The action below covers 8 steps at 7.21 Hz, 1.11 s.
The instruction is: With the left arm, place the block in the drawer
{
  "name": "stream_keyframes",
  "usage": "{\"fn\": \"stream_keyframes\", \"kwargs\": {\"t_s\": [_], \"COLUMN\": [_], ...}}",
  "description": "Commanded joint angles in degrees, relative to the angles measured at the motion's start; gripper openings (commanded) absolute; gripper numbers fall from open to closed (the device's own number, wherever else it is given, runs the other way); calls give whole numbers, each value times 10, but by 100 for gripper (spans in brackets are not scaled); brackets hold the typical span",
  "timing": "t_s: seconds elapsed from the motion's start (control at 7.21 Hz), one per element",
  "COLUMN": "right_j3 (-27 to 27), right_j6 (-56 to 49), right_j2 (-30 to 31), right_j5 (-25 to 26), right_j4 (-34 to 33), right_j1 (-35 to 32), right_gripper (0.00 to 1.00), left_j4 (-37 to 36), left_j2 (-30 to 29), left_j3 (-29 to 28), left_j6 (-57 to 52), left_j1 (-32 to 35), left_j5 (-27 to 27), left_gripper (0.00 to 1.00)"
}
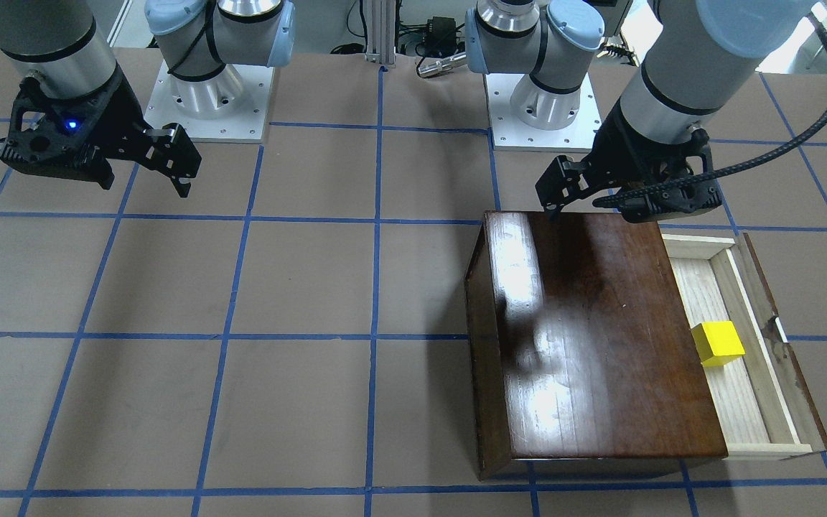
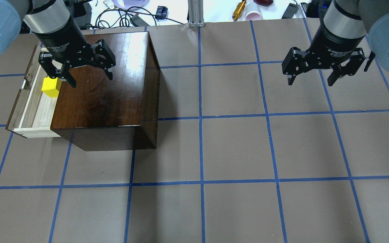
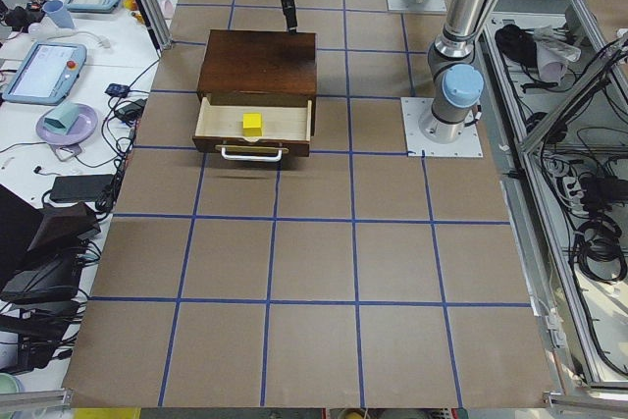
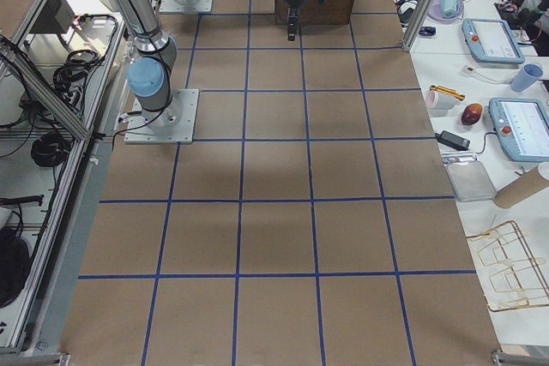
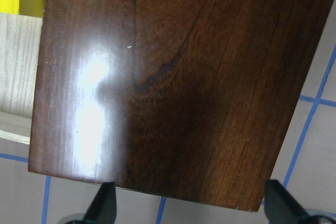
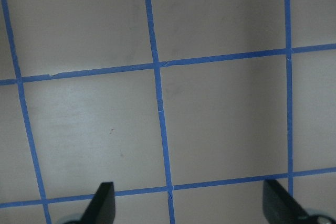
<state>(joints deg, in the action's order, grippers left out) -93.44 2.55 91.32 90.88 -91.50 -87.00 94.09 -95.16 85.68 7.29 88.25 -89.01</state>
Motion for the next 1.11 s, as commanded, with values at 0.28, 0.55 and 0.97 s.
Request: {"fn": "stream_keyframes", "kwargs": {"t_s": [0.28, 0.55, 0.97], "right_j3": [0, 0, 0], "right_j6": [0, 0, 0], "right_j2": [0, 0, 0], "right_j5": [0, 0, 0], "right_j4": [0, 0, 0], "right_j1": [0, 0, 0], "right_gripper": [100, 100, 100], "left_j4": [-31, -33, -37], "left_j2": [16, 20, 24], "left_j3": [34, 51, 51], "left_j6": [-84, -83, -72], "left_j1": [3, 0, -9], "left_j5": [-42, -22, -1], "left_gripper": [100, 100, 100]}}
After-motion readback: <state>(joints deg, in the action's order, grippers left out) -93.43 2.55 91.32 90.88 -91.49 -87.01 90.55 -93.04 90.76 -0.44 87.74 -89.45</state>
